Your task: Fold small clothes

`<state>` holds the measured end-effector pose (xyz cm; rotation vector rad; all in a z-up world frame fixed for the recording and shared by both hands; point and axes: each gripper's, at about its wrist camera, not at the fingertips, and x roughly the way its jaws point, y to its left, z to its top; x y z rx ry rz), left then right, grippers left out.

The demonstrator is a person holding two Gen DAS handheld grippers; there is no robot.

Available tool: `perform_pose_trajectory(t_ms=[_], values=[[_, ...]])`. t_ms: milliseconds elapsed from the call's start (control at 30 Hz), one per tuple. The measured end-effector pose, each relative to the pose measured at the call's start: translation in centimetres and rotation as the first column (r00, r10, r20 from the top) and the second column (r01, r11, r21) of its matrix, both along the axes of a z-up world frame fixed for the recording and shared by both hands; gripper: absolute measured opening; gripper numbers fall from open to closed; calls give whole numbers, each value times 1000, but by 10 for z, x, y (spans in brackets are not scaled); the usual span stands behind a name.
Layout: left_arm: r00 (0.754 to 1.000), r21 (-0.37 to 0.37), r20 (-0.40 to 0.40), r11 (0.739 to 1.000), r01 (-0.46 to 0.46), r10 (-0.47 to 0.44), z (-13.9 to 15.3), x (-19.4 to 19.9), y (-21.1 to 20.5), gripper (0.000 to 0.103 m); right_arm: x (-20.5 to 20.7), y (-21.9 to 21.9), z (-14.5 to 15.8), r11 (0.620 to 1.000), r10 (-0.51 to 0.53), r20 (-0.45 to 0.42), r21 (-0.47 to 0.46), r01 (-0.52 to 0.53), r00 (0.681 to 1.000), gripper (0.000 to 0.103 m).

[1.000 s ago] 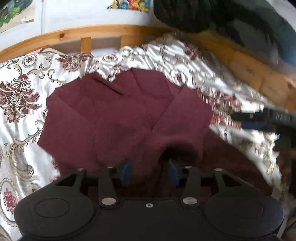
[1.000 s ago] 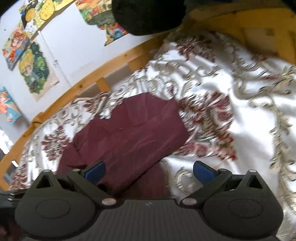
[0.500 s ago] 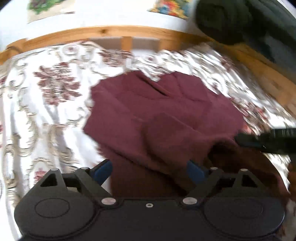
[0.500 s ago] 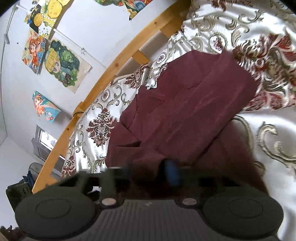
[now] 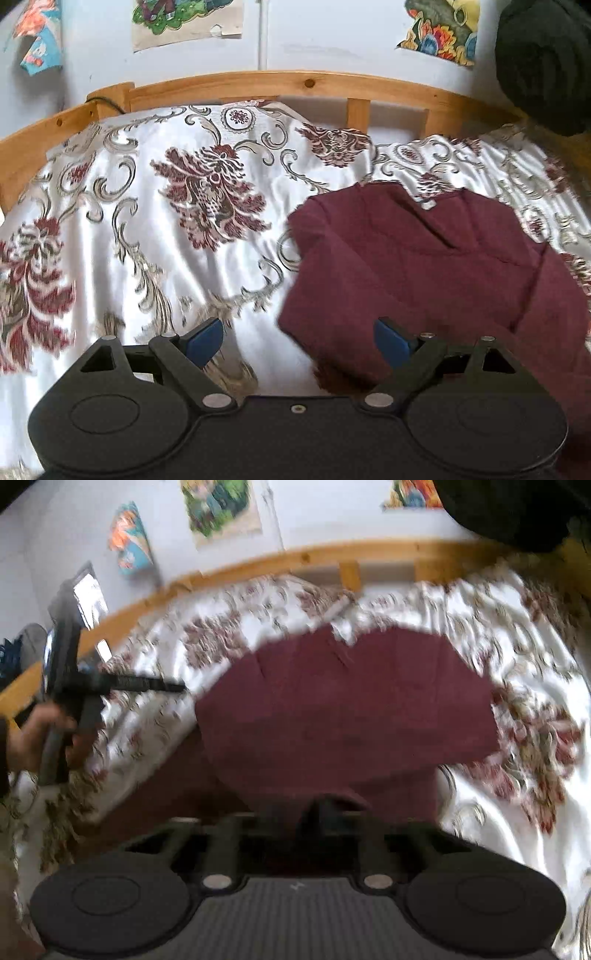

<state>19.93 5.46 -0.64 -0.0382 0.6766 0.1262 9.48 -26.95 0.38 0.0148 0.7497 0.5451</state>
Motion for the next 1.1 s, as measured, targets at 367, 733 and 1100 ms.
perform_pose_trajectory(t_ms=[367, 733, 1100], values=[[997, 24, -51, 998, 53, -52, -27, 91, 11, 68, 37, -27, -47, 962, -84, -50, 255, 94, 995, 81], [991, -110, -91, 988, -111, 101, -49, 104, 39, 26, 41, -9, -65, 974, -35, -64, 223, 49, 997, 76], [988, -268, -130, 957, -111, 79, -48, 158, 55, 42, 41, -11, -69, 969, -39, -96, 241, 61, 995, 77]])
